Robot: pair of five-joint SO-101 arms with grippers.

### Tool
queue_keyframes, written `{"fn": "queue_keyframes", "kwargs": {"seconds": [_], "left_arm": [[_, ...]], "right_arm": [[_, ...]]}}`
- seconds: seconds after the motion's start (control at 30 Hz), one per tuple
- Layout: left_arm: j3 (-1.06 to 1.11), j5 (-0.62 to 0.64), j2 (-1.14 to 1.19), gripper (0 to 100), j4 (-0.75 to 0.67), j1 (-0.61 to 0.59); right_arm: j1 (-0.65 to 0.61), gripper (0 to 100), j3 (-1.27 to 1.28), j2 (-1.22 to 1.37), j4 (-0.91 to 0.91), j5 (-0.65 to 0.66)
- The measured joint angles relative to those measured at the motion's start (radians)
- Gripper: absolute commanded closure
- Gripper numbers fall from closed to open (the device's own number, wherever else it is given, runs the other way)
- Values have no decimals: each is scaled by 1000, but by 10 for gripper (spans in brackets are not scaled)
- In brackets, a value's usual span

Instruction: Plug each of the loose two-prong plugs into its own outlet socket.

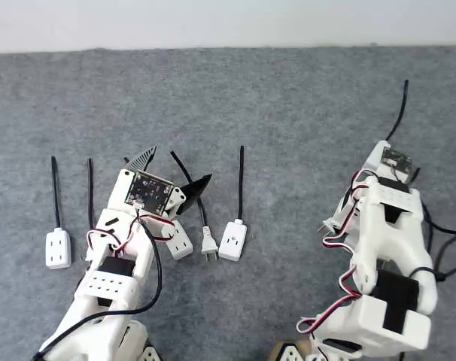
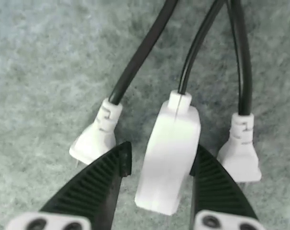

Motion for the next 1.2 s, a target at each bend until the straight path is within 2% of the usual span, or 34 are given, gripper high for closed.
{"fn": "queue_keyframes", "kwargs": {"seconds": [0.07, 0.17, 0.2, 0.37, 0.67, 0.87, 1.2], "left_arm": [[0, 0, 0, 588, 0, 0], [0, 0, 0, 588, 0, 0], [0, 0, 0, 588, 0, 0], [0, 0, 0, 588, 0, 0], [0, 0, 0, 588, 0, 0], [0, -15, 0, 588, 0, 9], [0, -15, 0, 588, 0, 11]], "right_arm": [[0, 850, 21, 0, -29, 2], [0, 998, 25, -2, -44, 9], [2, 971, 25, -2, -48, 32], [-38, 991, 25, -2, -54, 129], [-44, 990, 25, -5, -54, 149], [-44, 990, 26, -123, -11, 172], [-334, 990, 26, -292, 124, 175]]}}
